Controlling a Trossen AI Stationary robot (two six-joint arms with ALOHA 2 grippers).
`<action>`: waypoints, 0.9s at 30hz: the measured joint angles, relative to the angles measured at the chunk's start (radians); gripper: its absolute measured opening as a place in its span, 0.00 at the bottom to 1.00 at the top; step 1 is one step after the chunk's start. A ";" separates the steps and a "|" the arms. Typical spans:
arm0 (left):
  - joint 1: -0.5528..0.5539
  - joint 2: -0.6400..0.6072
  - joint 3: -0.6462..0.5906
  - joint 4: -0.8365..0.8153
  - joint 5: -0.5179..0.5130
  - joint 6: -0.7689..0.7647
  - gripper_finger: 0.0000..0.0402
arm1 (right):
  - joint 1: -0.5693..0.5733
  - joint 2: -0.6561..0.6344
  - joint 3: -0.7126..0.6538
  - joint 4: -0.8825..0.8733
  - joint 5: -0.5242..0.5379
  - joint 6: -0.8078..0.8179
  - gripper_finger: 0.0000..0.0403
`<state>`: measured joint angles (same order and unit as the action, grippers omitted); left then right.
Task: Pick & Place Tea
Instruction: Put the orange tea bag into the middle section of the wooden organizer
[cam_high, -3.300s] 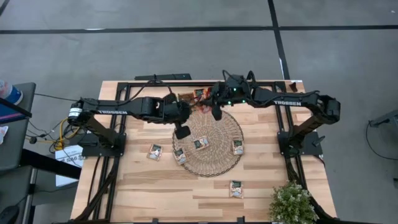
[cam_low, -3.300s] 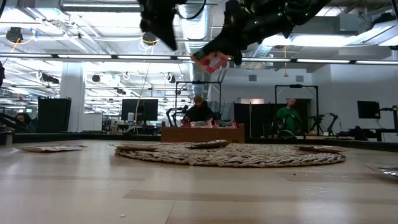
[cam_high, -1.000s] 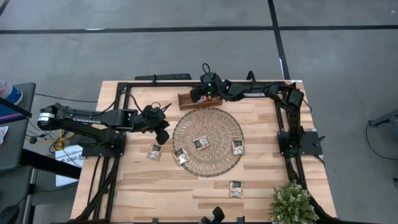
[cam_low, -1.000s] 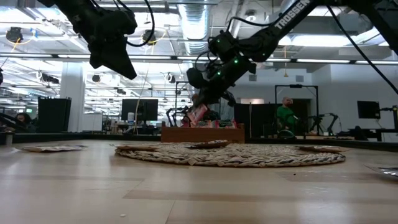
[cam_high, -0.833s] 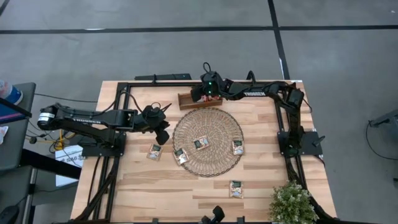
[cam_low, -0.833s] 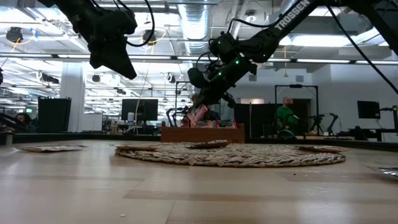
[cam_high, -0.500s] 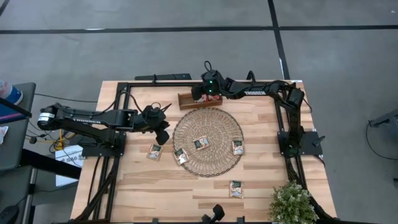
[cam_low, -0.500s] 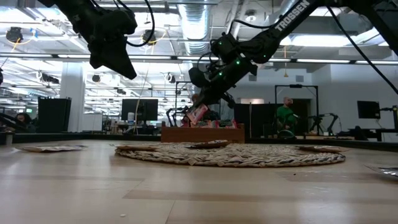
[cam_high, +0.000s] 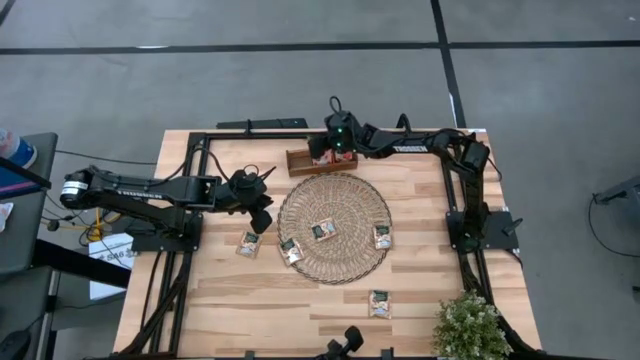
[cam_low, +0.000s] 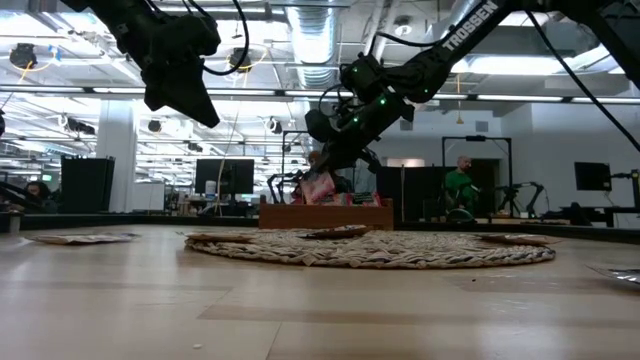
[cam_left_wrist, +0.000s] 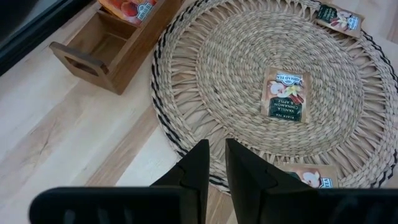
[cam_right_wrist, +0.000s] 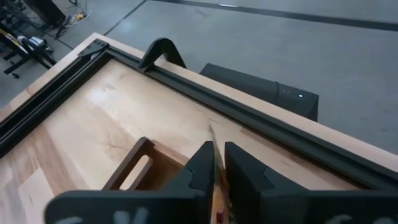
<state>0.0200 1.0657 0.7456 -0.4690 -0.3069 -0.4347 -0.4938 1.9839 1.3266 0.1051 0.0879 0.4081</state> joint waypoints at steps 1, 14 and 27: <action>0.000 0.000 0.000 0.000 0.000 0.000 0.11 | -0.001 0.000 0.000 0.000 -0.002 0.000 0.10; 0.000 0.000 0.000 0.000 0.000 0.001 0.11 | -0.002 0.000 0.000 0.000 -0.006 -0.052 0.15; 0.000 0.000 0.000 0.000 0.037 -0.001 0.11 | -0.006 -0.124 0.001 -0.174 -0.092 -0.258 0.11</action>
<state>0.0204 1.0660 0.7460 -0.4692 -0.2695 -0.4355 -0.4999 1.8599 1.3273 -0.0691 -0.0041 0.1503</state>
